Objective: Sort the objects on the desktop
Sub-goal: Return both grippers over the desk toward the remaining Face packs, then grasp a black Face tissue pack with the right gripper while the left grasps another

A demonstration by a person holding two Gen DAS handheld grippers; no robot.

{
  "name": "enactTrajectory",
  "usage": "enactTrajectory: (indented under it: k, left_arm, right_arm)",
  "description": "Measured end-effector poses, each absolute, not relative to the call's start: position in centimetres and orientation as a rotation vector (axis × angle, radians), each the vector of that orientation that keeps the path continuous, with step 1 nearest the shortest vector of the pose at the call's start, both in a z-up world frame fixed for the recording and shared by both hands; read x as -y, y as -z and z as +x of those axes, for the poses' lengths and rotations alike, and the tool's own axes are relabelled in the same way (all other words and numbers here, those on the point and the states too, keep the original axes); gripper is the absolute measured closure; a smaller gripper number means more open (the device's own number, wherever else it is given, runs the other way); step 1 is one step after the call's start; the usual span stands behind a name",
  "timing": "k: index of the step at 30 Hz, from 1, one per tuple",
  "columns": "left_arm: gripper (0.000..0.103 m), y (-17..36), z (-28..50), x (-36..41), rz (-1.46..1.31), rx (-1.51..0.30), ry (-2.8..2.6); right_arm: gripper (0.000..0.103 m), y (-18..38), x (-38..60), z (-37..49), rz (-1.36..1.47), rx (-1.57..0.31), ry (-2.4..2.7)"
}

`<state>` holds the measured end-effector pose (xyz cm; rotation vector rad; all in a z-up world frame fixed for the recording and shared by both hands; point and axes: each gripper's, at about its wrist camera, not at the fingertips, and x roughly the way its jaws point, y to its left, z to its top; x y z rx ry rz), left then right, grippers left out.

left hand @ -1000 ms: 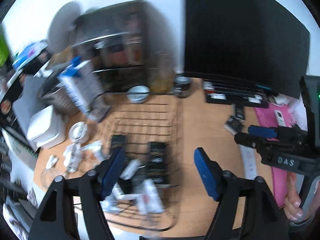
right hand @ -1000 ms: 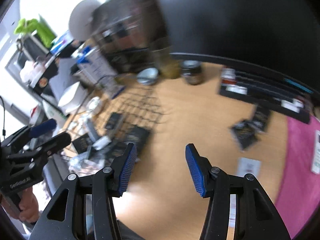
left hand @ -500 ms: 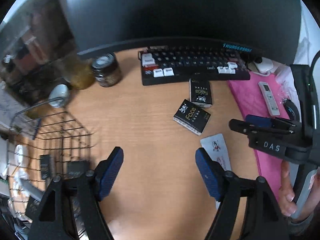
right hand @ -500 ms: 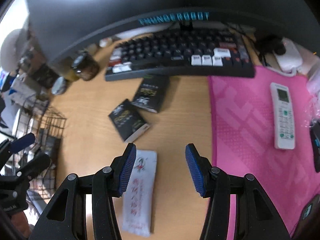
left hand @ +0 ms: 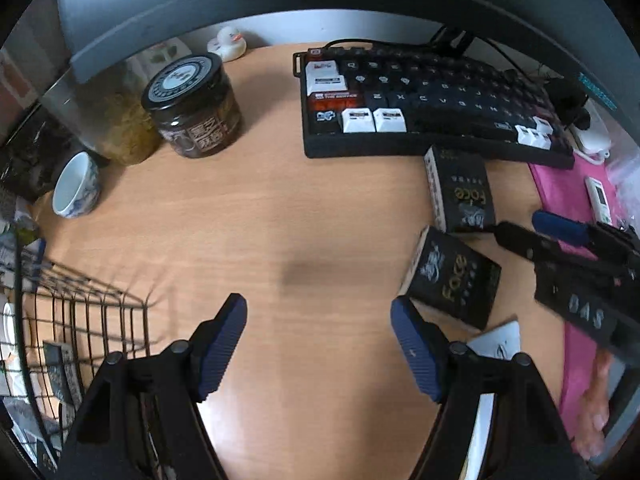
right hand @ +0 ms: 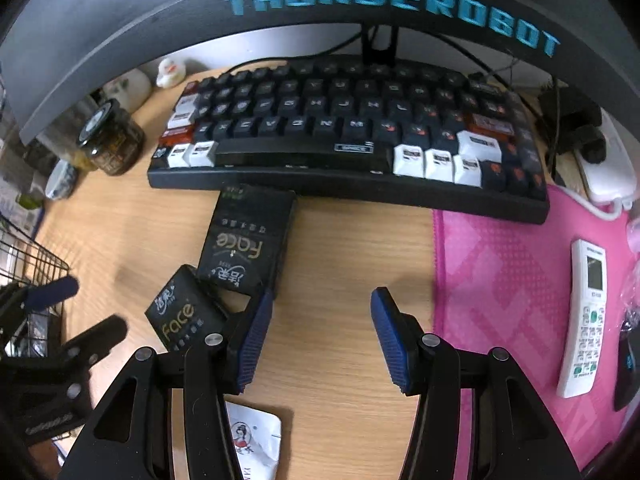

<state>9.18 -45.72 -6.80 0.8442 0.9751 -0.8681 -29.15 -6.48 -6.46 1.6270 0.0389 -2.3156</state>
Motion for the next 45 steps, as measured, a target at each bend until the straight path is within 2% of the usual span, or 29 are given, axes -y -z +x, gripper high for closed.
enactTrajectory:
  k: [11,17,25,37,41,43,45]
  left_arm:
    - [0.025,6.6,9.6,44.8,0.853,-0.946,0.828]
    - [0.025,3.9,9.8,42.7,0.767,-0.923,0.828]
    - [0.025,4.2,8.7,42.2,0.801,-0.926,0.859]
    - [0.025,5.1,8.0,42.4,0.815,-0.942,0.875]
    - [0.025,5.2,7.9,41.7,0.812,-0.939,0.878]
    - [0.025,5.2,8.0,41.4,0.806,-0.944,0.875]
    - [0.025,5.1,7.8,41.1,0.804,-0.948,0.871]
  right_arm:
    - [0.051,6.4,9.8,-24.5,1.605,-0.037,2.19]
    - [0.051,4.2,7.5,-25.3,1.576,0.083,2.279]
    - [0.051,5.1,6.8,-29.1,1.608,0.231,2.332]
    - [0.048,7.1,12.5,-31.7,1.61,0.144,2.261]
    - [0.047,7.4,15.0,-31.3,1.59,0.04,2.284]
    - [0.054,7.3,15.0,-31.2,1.594,0.054,2.274]
    - [0.055,7.3,14.5,-31.0,1.604,0.059,2.267]
